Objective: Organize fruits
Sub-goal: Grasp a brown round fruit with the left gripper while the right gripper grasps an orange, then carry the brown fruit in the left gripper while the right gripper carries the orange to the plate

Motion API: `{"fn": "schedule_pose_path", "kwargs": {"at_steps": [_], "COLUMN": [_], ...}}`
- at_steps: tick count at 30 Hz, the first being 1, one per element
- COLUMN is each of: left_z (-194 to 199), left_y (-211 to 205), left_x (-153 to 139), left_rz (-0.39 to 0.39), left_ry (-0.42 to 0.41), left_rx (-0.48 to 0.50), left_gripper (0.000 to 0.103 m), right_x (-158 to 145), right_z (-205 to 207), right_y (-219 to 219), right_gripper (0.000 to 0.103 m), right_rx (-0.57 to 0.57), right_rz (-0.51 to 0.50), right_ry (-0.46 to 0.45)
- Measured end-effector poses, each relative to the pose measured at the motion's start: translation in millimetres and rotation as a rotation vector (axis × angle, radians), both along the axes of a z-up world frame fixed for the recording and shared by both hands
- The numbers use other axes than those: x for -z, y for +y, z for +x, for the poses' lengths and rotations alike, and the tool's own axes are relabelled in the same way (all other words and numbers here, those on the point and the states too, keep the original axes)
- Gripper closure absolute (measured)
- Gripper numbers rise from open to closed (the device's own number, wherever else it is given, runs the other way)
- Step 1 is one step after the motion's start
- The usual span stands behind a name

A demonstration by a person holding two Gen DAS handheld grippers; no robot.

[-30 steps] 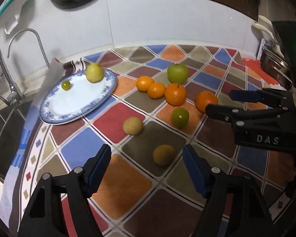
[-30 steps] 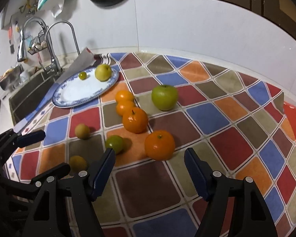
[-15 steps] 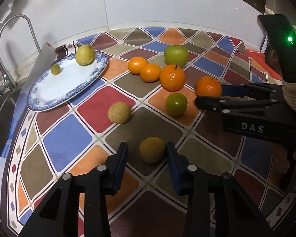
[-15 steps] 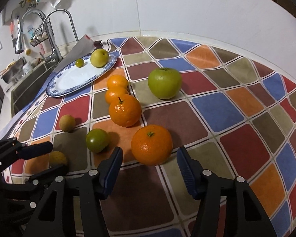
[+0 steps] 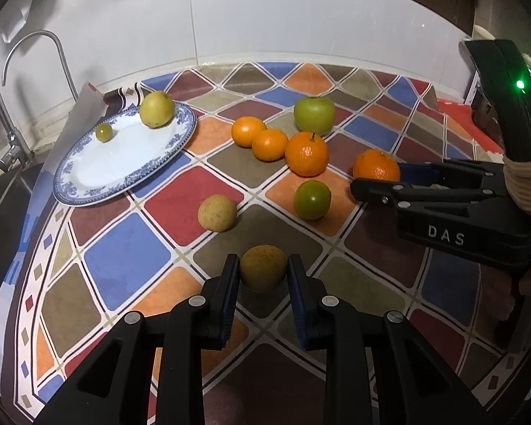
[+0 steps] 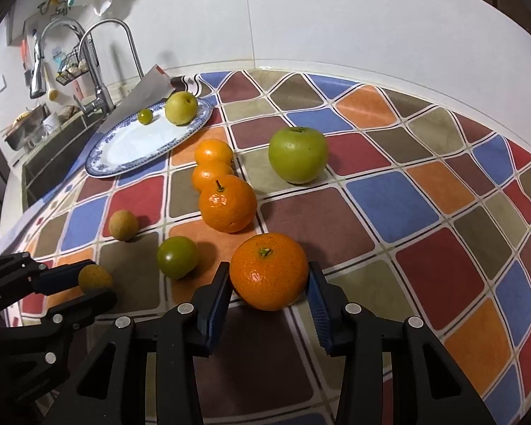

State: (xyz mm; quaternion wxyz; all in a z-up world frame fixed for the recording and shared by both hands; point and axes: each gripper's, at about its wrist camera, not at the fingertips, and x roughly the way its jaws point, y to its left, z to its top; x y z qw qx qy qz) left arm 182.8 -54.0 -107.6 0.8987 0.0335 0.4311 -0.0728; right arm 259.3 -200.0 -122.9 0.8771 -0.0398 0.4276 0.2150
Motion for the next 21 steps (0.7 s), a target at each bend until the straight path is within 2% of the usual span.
{"fn": "schedule_pose_path", "kwargs": {"at_steps": [21], "left_z": [-22], "left_y": [29], "left_x": [-54], "left_rz": [-0.025], "left_ry": [-0.145], "left_rx": [0.035], "left_gripper": [0.075], "right_x": [-55], "right_z": [-46], "right_y": [17], "right_gripper": [0.061], "right_rx": [0.055], "right_rz": [0.047], "right_ry": [-0.085]}}
